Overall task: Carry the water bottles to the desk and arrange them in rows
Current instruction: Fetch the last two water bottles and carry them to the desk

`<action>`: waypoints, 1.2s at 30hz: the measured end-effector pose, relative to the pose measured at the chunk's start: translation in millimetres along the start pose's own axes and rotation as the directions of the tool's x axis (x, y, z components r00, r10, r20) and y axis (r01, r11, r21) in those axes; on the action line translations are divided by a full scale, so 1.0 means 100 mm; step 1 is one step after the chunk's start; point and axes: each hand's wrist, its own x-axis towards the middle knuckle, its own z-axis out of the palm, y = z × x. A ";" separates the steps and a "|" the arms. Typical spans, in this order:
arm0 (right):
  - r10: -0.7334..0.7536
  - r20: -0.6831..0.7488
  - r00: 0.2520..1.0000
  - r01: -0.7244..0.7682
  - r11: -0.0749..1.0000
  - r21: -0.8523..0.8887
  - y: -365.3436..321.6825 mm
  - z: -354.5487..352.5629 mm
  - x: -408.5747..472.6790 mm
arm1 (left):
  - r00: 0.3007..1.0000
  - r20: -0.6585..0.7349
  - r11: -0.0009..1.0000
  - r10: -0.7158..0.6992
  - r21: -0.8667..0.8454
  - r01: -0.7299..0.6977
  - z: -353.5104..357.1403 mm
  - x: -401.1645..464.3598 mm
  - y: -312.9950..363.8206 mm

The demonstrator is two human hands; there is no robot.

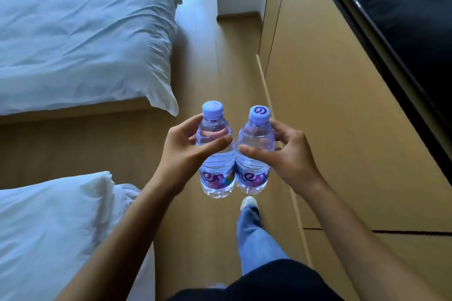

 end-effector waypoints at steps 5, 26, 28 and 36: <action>-0.031 0.087 0.996 0.034 0.999 -0.030 -0.23 -0.19 1.25 | 0.994 -0.106 1.000 0.009 -0.014 -0.011 -0.01 1.08 0.15; 0.004 0.131 0.991 0.000 1.000 -0.027 -0.61 0.44 5.80 | 0.979 -0.201 0.999 -0.042 0.000 0.042 -1.41 5.42 0.31; 0.004 0.121 0.993 -0.002 1.000 -0.019 -0.65 0.52 6.22 | 0.982 -0.186 0.999 -0.034 0.015 0.038 -1.57 5.84 0.34; 0.033 0.125 0.992 -0.033 0.999 -0.007 -0.70 0.68 7.96 | 0.973 -0.229 0.998 -0.044 0.033 0.053 -1.98 7.54 0.28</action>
